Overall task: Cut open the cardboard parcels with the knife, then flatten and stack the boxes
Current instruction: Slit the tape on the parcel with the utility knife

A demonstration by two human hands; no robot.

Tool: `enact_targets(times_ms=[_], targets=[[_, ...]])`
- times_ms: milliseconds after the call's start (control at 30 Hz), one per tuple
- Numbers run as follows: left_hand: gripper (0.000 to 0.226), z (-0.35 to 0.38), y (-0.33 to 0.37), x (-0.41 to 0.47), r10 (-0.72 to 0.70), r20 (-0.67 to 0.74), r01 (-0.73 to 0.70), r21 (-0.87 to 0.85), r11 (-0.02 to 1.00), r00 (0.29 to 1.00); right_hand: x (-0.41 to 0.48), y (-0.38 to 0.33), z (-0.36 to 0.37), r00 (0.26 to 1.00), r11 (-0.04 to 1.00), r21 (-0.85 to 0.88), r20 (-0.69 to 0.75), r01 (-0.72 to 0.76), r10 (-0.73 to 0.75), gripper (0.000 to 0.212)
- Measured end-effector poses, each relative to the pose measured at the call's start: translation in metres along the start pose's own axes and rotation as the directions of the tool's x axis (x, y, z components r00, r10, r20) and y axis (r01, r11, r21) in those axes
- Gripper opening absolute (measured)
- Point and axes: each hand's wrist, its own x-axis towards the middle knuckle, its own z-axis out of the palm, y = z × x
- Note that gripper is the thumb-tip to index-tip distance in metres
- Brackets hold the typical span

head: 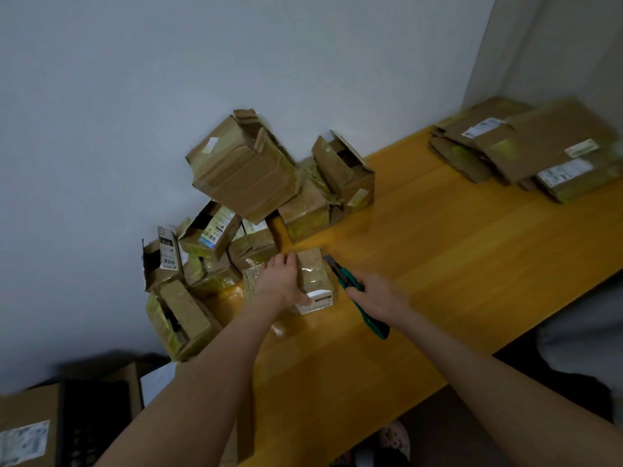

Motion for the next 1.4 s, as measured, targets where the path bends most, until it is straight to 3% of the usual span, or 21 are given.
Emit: enact_targets(times_ms=[400, 700, 767, 833, 933, 1067, 1233, 1333, 1400], targets=[[0.110, -0.001, 0.003, -0.008, -0.004, -0.013, 0.004, -0.022, 1.000, 1.000, 0.002, -0.009, -0.029, 0.987, 0.979, -0.195, 0.159, 0.059, -0.028, 0.019], [0.111, -0.004, 0.002, -0.006, 0.005, 0.018, -0.005, 0.017, 1.000, 1.000, -0.010, -0.001, -0.031, 0.976, 0.984, -0.174, 0.219, 0.051, -0.012, 0.020], [0.111, -0.004, 0.001, -0.005, -0.004, 0.016, 0.004, 0.010, 1.000, 1.000, -0.011, 0.006, -0.037, 0.972, 0.996, -0.086, 0.234, 0.034, -0.013, 0.020], [0.110, -0.004, 0.002, -0.005, -0.041, 0.012, 0.041, -0.004, 0.999, 0.999, -0.010, 0.017, -0.038, 0.986, 0.999, 0.044, 0.165, -0.009, 0.001, 0.017], [0.107, -0.006, 0.006, -0.006, -0.162, 0.051, 0.168, -0.129, 0.977, 0.985, 0.001, 0.036, -0.022, 0.991, 0.981, 0.163, -0.066, -0.101, 0.113, 0.006], [0.118, -0.001, 0.006, -0.004, -0.302, 0.079, 0.311, -0.300, 0.902, 0.950, 0.020, 0.060, 0.013, 0.968, 0.970, 0.036, -0.059, -0.241, 0.242, 0.042], [0.101, 0.021, -0.016, -0.013, -0.086, 0.207, 0.176, -0.468, 0.866, 0.975, 0.041, 0.069, 0.037, 0.949, 0.948, -0.062, -0.083, -0.311, 0.306, 0.043], [0.086, 0.032, -0.026, -0.021, -0.081, 0.206, 0.170, -0.465, 0.869, 0.975, 0.049, 0.062, 0.037, 0.938, 0.929, -0.143, -0.119, -0.341, 0.326, 0.034], [0.081, 0.033, -0.026, -0.023, -0.090, 0.212, 0.184, -0.477, 0.859, 0.973, 0.051, 0.050, 0.033, 0.943, 0.914, -0.258, -0.197, -0.312, 0.267, 0.038]])
